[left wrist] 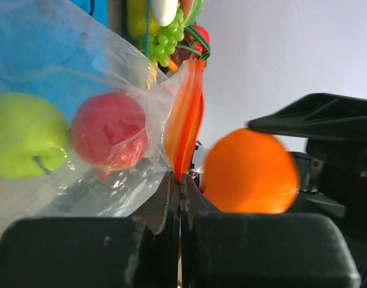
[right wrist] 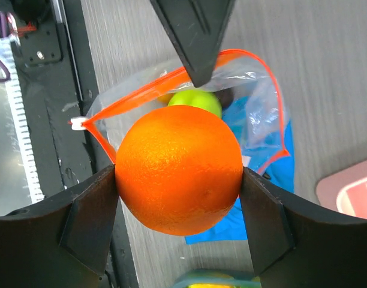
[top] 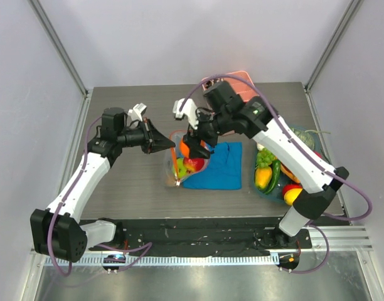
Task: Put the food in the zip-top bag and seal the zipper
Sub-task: Place the fake fruit in the zipper food storage bag.
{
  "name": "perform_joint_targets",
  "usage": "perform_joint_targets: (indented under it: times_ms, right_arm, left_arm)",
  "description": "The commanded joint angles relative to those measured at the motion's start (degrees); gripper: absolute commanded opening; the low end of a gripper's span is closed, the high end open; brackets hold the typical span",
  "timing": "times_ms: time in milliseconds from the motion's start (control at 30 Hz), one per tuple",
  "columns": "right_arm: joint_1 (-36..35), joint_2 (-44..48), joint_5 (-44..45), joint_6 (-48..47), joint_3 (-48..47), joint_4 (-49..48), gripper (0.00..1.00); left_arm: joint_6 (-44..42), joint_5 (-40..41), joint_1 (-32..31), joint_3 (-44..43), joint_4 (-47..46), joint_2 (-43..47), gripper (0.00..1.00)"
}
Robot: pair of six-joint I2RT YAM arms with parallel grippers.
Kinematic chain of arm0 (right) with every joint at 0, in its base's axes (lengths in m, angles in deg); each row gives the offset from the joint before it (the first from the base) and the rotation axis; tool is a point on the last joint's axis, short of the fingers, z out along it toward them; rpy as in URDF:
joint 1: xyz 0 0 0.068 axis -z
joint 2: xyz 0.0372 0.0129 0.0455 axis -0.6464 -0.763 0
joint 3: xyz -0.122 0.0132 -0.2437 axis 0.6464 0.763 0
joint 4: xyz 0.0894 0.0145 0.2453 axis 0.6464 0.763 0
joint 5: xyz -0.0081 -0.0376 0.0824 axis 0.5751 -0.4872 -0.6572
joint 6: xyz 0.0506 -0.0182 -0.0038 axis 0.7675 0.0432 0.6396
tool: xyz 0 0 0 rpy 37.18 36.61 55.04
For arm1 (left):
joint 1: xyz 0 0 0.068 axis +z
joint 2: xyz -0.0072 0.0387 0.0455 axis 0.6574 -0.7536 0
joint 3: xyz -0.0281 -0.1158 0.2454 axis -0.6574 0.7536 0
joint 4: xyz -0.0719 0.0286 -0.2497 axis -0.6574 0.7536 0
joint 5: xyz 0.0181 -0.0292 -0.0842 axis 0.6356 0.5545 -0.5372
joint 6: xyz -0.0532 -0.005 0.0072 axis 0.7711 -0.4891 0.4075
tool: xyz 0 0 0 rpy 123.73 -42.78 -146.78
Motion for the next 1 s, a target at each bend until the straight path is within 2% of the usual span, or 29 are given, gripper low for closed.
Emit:
perform_joint_targets:
  times_ms: [0, 133, 167, 233, 333, 400, 533, 667, 833, 967]
  right_arm:
    - [-2.73, -0.48, 2.72, -1.88, 3.66, -7.21, 0.56]
    - [-4.58, -3.55, 4.57, -3.72, 5.33, -7.39, 0.61]
    - [-4.84, -3.73, 4.74, -4.08, 5.77, -7.48, 0.69]
    - [-5.11, -4.17, 6.06, -3.91, 7.00, -8.79, 0.74]
    - [-5.20, -4.26, 7.03, -3.56, 8.06, -11.68, 0.75]
    - [-5.29, -3.74, 7.82, -2.85, 9.20, -13.97, 0.72]
    - [-5.37, -2.86, 13.94, -1.01, 12.62, -21.96, 0.70]
    - [-6.07, -0.40, 19.76, -1.79, 18.07, -27.60, 0.99]
    - [-6.16, 4.25, 19.69, 0.48, 16.77, -24.19, 1.00]
    - [-6.08, 10.40, 19.94, 4.17, 17.45, -21.90, 1.00]
  left_arm:
    - [-1.18, -1.78, -0.12, -1.15, 0.45, -0.16, 0.00]
    - [1.98, -2.66, -0.04, 0.08, -3.68, -0.07, 0.00]
    - [2.51, -3.01, 0.05, 0.43, -4.39, -0.15, 0.00]
    - [4.09, -3.45, 0.05, 0.69, -6.23, -0.42, 0.00]
    - [6.11, -4.41, 0.14, 1.22, -8.34, -0.59, 0.00]
    - [7.25, -5.29, 0.23, 1.92, -10.10, -0.51, 0.00]
    - [12.08, -6.79, 0.40, 3.33, -15.37, -0.24, 0.00]
    - [14.11, -7.75, 0.67, 3.86, -17.66, -0.16, 0.00]
    - [17.54, -8.55, 1.63, 5.79, -21.88, 0.02, 0.00]
    - [17.02, -8.90, 1.99, 6.14, -21.97, 0.02, 0.00]
